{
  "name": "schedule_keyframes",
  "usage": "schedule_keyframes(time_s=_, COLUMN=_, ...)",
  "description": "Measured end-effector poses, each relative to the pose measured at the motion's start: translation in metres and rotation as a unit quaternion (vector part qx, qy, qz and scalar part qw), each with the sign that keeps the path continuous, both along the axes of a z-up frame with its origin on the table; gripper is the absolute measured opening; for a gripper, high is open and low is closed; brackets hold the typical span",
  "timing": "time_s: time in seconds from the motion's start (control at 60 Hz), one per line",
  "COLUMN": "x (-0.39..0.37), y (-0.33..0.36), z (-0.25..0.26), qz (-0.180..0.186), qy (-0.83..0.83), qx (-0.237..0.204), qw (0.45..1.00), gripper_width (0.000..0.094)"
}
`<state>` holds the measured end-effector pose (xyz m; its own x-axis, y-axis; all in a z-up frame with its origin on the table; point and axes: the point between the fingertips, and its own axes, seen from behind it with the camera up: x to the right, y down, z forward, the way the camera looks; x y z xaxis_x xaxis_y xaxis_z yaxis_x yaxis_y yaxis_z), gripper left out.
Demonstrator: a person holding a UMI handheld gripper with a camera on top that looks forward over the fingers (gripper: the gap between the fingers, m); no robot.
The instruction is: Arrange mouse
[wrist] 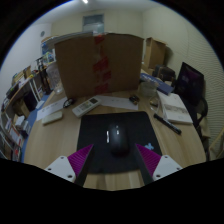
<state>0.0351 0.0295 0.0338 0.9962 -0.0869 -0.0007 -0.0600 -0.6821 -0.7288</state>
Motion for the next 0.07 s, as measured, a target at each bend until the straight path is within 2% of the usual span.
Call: schedule_keyframes(time_s=0.067, x=-0.011, y=-0.028, z=0.020, qz=-0.019, qy=0.012, qx=0.002, qw=1.000, gripper_width=0.0814)
